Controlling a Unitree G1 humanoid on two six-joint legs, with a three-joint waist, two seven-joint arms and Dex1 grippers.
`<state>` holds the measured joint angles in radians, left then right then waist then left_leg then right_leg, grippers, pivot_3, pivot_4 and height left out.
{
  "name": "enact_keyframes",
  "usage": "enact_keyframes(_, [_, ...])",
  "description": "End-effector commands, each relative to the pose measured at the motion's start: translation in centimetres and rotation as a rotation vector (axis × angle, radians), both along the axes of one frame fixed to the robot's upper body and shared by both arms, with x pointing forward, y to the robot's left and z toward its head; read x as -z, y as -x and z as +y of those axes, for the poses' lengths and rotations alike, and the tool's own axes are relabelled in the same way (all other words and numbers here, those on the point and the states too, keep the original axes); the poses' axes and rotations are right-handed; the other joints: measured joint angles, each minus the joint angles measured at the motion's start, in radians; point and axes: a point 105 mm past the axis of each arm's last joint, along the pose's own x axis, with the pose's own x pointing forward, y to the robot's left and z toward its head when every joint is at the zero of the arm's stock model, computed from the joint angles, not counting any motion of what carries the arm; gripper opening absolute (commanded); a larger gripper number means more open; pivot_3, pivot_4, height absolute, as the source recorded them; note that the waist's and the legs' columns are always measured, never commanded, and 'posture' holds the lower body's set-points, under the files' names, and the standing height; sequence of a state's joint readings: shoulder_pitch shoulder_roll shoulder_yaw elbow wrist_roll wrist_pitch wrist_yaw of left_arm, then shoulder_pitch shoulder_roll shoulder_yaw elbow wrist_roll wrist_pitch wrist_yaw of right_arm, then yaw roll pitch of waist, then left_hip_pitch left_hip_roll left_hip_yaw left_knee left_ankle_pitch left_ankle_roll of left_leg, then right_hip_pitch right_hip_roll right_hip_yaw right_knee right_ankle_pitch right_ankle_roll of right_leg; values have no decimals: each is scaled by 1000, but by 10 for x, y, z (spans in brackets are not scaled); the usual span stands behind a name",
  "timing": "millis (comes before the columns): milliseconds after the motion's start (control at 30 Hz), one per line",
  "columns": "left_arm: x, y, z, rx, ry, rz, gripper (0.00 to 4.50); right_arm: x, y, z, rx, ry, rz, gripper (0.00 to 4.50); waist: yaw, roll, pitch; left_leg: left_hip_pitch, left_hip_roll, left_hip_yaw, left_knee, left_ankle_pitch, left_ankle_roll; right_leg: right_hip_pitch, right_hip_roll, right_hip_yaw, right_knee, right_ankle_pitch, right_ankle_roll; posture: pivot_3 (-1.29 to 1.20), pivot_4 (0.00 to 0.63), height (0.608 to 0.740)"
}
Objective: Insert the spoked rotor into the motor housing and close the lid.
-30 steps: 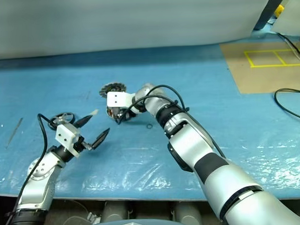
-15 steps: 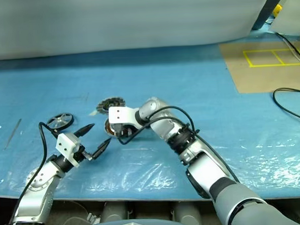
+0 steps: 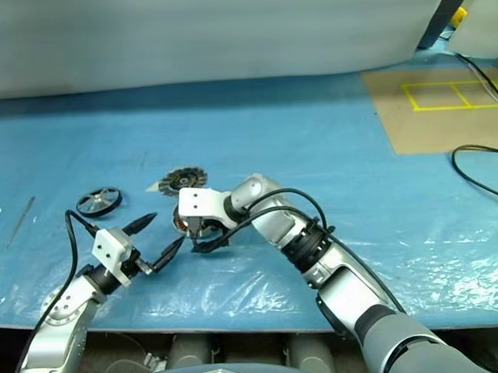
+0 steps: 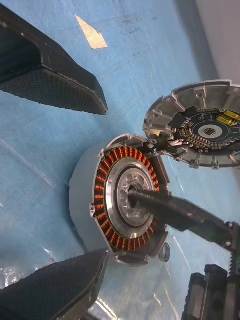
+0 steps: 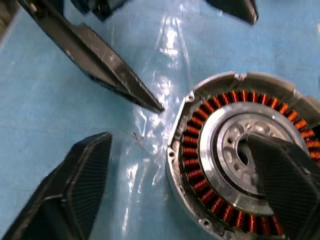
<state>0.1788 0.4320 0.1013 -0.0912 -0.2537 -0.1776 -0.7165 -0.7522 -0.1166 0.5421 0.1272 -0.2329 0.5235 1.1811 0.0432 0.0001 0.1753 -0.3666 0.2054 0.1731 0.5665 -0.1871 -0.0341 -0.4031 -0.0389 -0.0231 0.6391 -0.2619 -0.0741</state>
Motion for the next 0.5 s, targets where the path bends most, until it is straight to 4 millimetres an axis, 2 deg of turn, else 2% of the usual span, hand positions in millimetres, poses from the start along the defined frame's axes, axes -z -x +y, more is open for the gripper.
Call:
enact_keyframes(33, [-7,-2,-4,32,2,-34,4500,-48,3,6,-12,-220,-81,4435,1,-1,0,0,0,0,0,0,0,0,0,0,0,0,0,0,150,740])
enact_keyframes(100, [-8,-3,-5,39,3,-33,4500,-64,1,4,35,-333,-81,4435,1,-1,0,0,0,0,0,0,0,0,0,0,0,1,1,0,150,740])
enact_keyframes(200, [-8,-3,-6,45,4,-33,4500,-78,-3,-4,92,-481,-71,4435,-1,-2,0,0,0,0,0,0,0,0,0,0,0,1,2,0,150,740])
enact_keyframes(267, [-9,-2,-7,48,6,-33,4500,-74,-11,-16,151,-512,-112,4435,0,-2,0,0,0,0,-1,0,0,0,0,0,0,2,3,0,150,740])
enact_keyframes(333, [-9,0,-8,50,12,-32,4500,-64,-14,-30,198,-504,-41,4435,0,-2,0,0,-1,0,-1,0,-1,0,0,0,0,2,3,0,150,740])
enact_keyframes(433, [-9,3,-10,51,21,-31,4500,-61,-18,-45,238,-541,-9,4435,1,-2,0,0,-1,0,0,0,-1,0,0,0,-1,2,3,0,150,740])
enact_keyframes(500, [-10,5,-11,48,26,-32,4500,-45,-31,-60,343,-507,-3,4435,-1,-2,0,0,-1,0,0,0,0,0,0,0,-1,2,3,0,150,740])
